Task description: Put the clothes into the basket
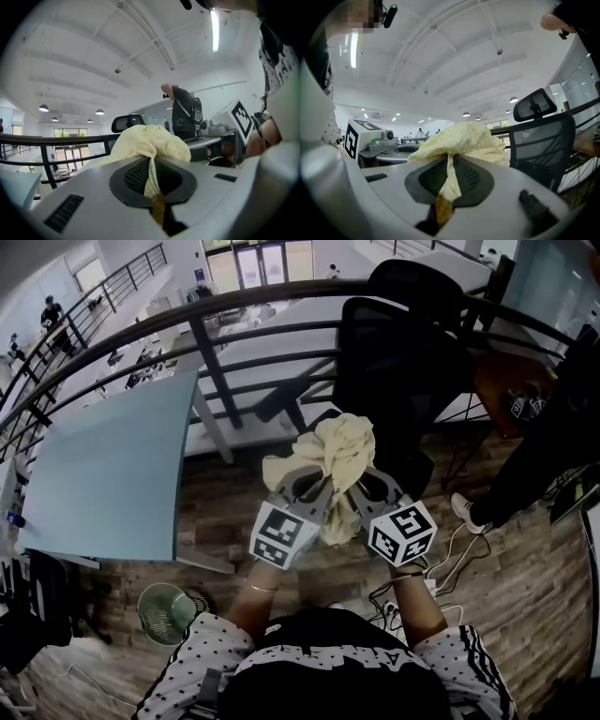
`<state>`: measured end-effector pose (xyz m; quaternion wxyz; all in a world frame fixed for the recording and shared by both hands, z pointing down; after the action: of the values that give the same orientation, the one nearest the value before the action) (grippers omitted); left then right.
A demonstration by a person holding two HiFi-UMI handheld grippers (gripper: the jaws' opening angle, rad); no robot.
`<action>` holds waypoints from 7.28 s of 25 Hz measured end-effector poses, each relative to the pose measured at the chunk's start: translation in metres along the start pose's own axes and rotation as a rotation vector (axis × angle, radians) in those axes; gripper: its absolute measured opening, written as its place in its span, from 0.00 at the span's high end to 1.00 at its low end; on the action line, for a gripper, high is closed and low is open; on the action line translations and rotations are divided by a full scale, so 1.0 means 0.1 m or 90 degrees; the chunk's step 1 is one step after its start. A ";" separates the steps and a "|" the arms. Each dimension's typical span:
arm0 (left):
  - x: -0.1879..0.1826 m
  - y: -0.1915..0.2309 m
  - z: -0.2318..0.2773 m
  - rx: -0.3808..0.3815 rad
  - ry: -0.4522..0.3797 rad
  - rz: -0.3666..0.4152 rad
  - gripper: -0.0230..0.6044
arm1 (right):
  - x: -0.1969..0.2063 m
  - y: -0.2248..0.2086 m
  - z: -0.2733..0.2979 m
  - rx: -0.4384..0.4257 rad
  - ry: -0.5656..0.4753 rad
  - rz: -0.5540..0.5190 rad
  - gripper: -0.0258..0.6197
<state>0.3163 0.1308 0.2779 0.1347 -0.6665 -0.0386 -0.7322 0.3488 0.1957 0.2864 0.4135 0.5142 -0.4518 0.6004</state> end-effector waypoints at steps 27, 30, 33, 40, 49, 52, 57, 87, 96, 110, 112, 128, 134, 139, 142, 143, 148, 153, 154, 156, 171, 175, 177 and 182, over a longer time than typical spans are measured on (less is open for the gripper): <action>0.25 1.32 -1.60 -0.221 0.026 -0.029 0.92 | 0.00 1.46 1.51 -0.215 0.014 0.003 0.89; 0.27 1.39 -1.76 -0.241 0.027 -0.032 0.93 | 0.01 1.60 1.60 -0.234 0.018 0.001 0.89; 0.28 1.46 -1.90 -0.258 0.027 -0.037 0.93 | 0.01 1.74 1.68 -0.253 0.022 -0.002 0.89; 0.33 1.62 -2.22 -0.291 0.027 -0.044 0.93 | 0.02 2.04 1.88 -0.288 0.028 -0.005 0.89; 0.32 1.74 -2.58 -0.314 0.023 -0.044 0.93 | -0.02 2.39 2.02 -0.313 0.030 -0.013 0.89; 0.34 1.78 -2.68 -0.320 0.023 -0.047 0.93 | -0.01 2.49 2.07 -0.317 0.033 -0.013 0.89; 0.38 1.84 -2.85 -0.332 0.025 -0.049 0.92 | 0.02 2.65 2.14 -0.328 0.035 -0.011 0.89; 0.50 2.02 -4.50 -0.621 0.070 -0.065 0.93 | 0.12 4.28 2.67 -0.636 0.059 -0.002 0.89; 0.50 1.76 -5.09 -0.743 0.089 -0.070 0.93 | 0.17 4.89 2.53 -0.756 0.067 0.000 0.89; 0.41 1.07 -5.74 -0.903 0.110 -0.079 0.93 | 0.22 5.61 2.00 -0.918 0.075 0.016 0.89; 0.42 1.00 -5.72 -0.912 0.109 -0.078 0.93 | 0.24 5.60 1.94 -0.926 0.075 0.012 0.89; 0.58 1.41 -5.98 -0.861 0.071 -0.079 0.93 | 0.29 5.83 2.32 -0.882 0.075 -0.013 0.89; 0.73 1.57 -6.14 -0.842 0.078 -0.084 0.93 | 0.42 5.98 2.49 -0.864 0.085 -0.008 0.89; 0.83 1.73 -6.30 -0.834 0.079 -0.093 0.93 | 0.49 6.14 2.65 -0.858 0.094 -0.008 0.89; 0.82 1.83 -6.44 -0.829 0.078 -0.098 0.93 | 0.46 6.28 2.74 -0.855 0.098 -0.008 0.89; 0.82 1.86 -6.48 -0.828 0.078 -0.099 0.93 | 0.46 6.31 2.77 -0.853 0.099 -0.008 0.89; 0.87 1.94 -6.61 -0.821 0.078 -0.104 0.93 | 0.48 6.44 2.86 -0.847 0.104 -0.008 0.89; 0.97 2.05 -6.71 -0.818 0.078 -0.112 0.93 | 0.56 6.54 2.97 -0.844 0.111 -0.009 0.89; 0.99 2.07 -6.73 -0.817 0.079 -0.114 0.93 | 0.58 6.57 2.99 -0.843 0.113 -0.009 0.89; 1.02 2.11 -6.78 -0.816 0.080 -0.117 0.93 | 0.60 6.61 3.04 -0.842 0.117 -0.010 0.89; 1.23 2.50 -6.98 -0.793 0.075 -0.134 0.93 | 0.73 6.81 3.44 -0.821 0.135 -0.012 0.89; 1.29 2.56 -7.01 -0.780 0.075 -0.134 0.93 | 0.78 6.83 3.50 -0.810 0.137 -0.010 0.89; 1.33 2.59 -7.03 -0.773 0.075 -0.135 0.93 | 0.81 6.85 3.53 -0.804 0.139 -0.010 0.89; 1.41 2.68 -7.10 -0.759 0.073 -0.141 0.93 | 0.87 6.91 3.61 -0.791 0.144 -0.012 0.89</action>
<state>-0.3134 -0.3144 0.3068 -0.3365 -0.5786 0.3164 -0.6722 -0.2391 -0.3235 0.3143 0.6851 0.1154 -0.6655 0.2729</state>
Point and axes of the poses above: the fingertips, and each gripper's own axes: z forward along the fingers, y to its left, x out of its underside, the point moved 4 cm from there along -z, backward along the fingers, and after that the axes turned 10 degrees about -x, right-handed, at the moved point
